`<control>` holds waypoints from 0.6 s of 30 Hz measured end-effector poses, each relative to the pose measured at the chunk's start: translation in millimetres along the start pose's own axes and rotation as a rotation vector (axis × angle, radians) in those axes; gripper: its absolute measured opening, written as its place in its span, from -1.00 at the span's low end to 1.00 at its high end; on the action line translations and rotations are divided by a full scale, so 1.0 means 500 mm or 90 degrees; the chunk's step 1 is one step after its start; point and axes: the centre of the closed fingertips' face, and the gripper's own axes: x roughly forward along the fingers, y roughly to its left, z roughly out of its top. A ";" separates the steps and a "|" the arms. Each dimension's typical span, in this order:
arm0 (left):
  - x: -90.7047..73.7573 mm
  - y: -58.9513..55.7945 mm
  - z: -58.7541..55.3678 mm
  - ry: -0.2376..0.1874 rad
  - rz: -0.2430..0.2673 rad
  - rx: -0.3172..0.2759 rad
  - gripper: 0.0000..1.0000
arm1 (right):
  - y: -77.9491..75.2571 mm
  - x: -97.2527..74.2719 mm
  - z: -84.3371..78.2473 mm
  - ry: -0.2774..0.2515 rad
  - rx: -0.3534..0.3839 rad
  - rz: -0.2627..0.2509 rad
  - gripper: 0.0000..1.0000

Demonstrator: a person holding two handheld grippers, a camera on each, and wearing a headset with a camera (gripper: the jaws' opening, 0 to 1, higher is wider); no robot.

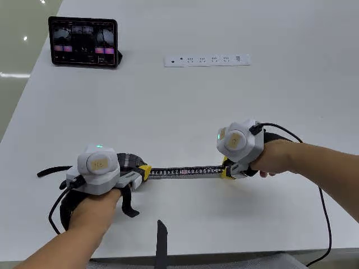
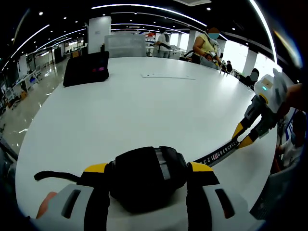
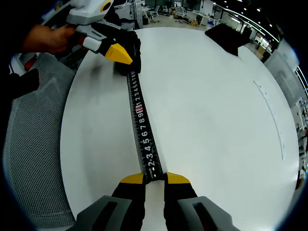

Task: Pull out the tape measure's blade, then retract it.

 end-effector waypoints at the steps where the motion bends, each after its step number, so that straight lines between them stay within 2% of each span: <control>1: 0.000 0.000 0.000 0.000 0.000 0.000 0.21 | 0.001 0.000 0.000 0.005 -0.014 0.001 -0.78; 6: 0.000 0.000 0.000 0.000 0.000 -0.001 0.21 | 0.002 0.001 0.007 0.007 -0.005 0.003 -0.79; 12: 0.000 0.001 0.000 0.000 -0.001 -0.001 0.21 | 0.006 0.004 0.013 0.001 -0.025 0.001 -0.80; 18: 0.001 0.001 0.000 0.000 0.000 -0.002 0.21 | 0.005 0.005 0.018 0.001 -0.022 0.000 -0.80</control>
